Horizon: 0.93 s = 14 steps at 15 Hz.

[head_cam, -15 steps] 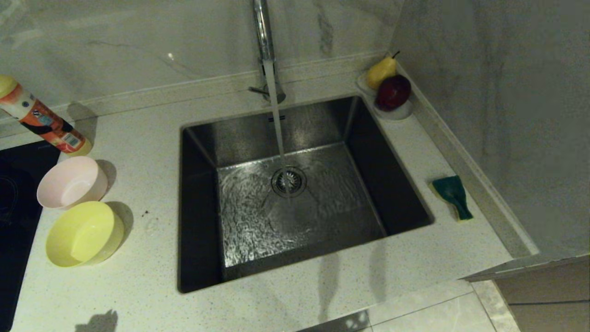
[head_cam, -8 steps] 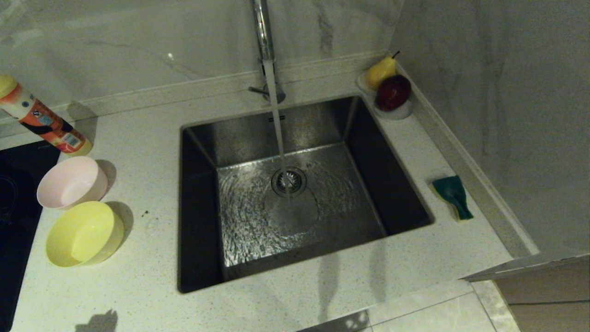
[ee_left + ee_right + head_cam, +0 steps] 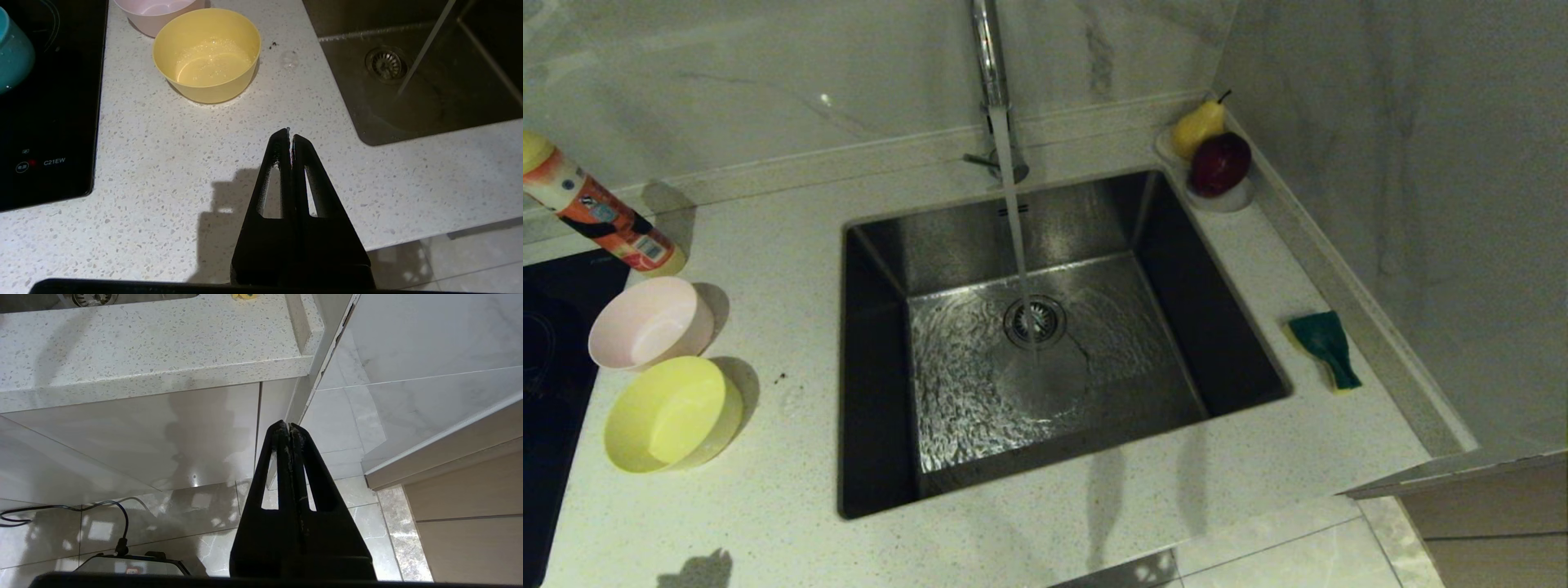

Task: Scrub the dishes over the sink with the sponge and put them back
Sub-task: Turn off the faucet

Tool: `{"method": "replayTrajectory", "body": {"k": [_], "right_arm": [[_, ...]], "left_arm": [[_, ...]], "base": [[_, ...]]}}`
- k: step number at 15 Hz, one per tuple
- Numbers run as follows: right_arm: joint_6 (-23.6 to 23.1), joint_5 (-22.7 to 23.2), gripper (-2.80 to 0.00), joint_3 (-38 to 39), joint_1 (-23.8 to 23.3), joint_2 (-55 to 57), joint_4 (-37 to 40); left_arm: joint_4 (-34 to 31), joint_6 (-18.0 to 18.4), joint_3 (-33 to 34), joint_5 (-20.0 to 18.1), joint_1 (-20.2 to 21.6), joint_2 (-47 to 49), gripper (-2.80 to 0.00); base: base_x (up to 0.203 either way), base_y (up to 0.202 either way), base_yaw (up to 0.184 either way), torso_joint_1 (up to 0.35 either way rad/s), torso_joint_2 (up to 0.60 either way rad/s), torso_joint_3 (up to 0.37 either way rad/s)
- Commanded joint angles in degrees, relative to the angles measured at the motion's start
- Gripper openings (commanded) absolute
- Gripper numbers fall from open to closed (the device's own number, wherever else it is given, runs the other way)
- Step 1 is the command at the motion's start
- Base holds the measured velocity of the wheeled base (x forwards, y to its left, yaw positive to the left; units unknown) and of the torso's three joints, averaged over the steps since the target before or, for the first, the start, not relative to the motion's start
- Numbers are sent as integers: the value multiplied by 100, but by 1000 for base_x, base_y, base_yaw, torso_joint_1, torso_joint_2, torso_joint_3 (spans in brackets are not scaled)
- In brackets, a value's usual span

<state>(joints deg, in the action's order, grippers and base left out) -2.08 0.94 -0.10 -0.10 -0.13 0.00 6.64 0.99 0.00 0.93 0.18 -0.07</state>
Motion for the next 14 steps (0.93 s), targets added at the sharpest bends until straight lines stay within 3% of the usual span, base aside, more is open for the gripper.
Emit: {"method": "replayTrajectory", "body": {"k": [1,6,9,11,14], "right_arm": [[-2,3,-280,1,1,13,0],[-2,3,-280,1,1,22,0],[-2,3,-280,1,1,22,0],[-2,3,-280,1,1,22,0],[-2,3,-280,1,1,22,0]], "left_arm": [[7,-5,229,18,2,3,-280],[-19,208,229,-29,-1,7,-280],[-19,-266,96,39,8,10,-280],[-229,-520,-840,29,6,286,-280],[-491,-690,-2984,-122,6,1800,-280]], "base": [[0,0,0,0,0,0],[0,0,0,0,0,0],[0,0,0,0,0,0],[0,0,0,0,0,0],[0,0,0,0,0,0]]}}
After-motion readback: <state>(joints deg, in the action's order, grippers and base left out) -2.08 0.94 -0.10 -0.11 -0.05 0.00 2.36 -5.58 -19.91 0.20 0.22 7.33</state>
